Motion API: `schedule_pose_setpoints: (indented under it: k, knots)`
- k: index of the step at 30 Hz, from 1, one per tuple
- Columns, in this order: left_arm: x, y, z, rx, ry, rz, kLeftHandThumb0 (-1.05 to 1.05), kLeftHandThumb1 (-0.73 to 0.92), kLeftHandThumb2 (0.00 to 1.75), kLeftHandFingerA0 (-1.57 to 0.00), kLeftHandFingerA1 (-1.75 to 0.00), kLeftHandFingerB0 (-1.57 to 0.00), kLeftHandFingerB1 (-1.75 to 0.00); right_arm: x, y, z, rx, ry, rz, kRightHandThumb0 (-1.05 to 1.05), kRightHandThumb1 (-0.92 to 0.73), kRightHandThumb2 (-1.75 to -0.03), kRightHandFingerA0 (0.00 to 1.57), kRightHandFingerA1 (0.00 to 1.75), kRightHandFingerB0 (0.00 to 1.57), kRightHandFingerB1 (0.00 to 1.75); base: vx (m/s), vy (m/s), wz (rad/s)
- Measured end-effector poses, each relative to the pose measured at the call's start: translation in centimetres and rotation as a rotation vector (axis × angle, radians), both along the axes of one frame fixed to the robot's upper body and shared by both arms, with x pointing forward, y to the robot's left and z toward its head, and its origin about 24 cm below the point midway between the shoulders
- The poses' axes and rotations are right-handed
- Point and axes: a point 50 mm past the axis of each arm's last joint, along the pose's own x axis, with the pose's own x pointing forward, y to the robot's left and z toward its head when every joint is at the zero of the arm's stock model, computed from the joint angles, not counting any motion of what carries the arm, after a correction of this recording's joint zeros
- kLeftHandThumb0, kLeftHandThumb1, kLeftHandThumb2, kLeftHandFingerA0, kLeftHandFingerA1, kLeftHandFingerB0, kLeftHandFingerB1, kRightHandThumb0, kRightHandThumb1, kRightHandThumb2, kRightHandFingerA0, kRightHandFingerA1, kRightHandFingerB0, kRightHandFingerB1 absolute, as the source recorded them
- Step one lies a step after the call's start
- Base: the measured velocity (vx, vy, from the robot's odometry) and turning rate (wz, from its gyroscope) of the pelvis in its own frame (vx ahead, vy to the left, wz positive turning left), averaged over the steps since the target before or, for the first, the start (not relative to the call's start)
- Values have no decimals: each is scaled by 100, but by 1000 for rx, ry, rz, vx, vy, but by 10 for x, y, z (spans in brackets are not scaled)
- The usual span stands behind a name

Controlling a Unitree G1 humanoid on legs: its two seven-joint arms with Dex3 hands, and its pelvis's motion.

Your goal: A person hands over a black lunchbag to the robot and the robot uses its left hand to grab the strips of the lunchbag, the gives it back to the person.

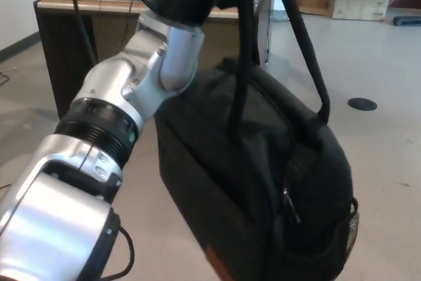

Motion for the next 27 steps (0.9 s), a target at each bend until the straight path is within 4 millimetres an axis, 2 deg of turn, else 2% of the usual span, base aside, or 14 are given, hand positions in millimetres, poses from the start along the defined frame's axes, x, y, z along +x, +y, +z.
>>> schedule_pose_setpoints:
  k: [4,5,8,23,24,25,26,27]
  knots:
    - [2,-4,-6,21,-4,19,-32,53,55,-82,-171,-69,-163,3,2,3,2,-5,11,-61,-74,-62,40,41,54,43,0,0,0]
    - [2,-5,-6,23,-4,18,-24,57,56,-78,-175,-62,-169,4,2,3,2,-6,13,-61,-75,-62,41,41,54,43,0,0,0]
    - [1,-14,-11,40,-5,1,-24,56,55,-80,-175,-66,-164,5,4,3,-4,-5,27,-61,-75,-62,40,40,53,42,0,0,0]
    - [0,-22,-17,65,-2,-6,-27,57,55,-74,-175,-58,-172,4,7,2,-20,7,50,-61,-73,-62,39,40,54,43,0,0,0]
    - [0,-22,-17,65,-3,-8,-29,57,55,-75,-173,-64,-161,4,7,2,-20,8,50,-60,-72,-62,39,40,54,43,0,0,0]
    - [-1,-23,-17,66,-4,-12,-29,57,55,-75,-173,-64,-161,4,7,1,-21,10,50,-60,-72,-62,39,40,54,43,0,0,0]
    - [-1,-24,-18,66,-4,-13,-47,46,80,-77,-121,-70,-103,4,7,1,-21,10,50,-59,-72,-62,39,39,53,43,0,0,0]
    - [-1,-25,-19,64,-2,-20,-49,55,57,-61,-91,-56,-64,2,6,0,-21,14,50,-60,-72,-62,39,40,54,43,0,0,0]
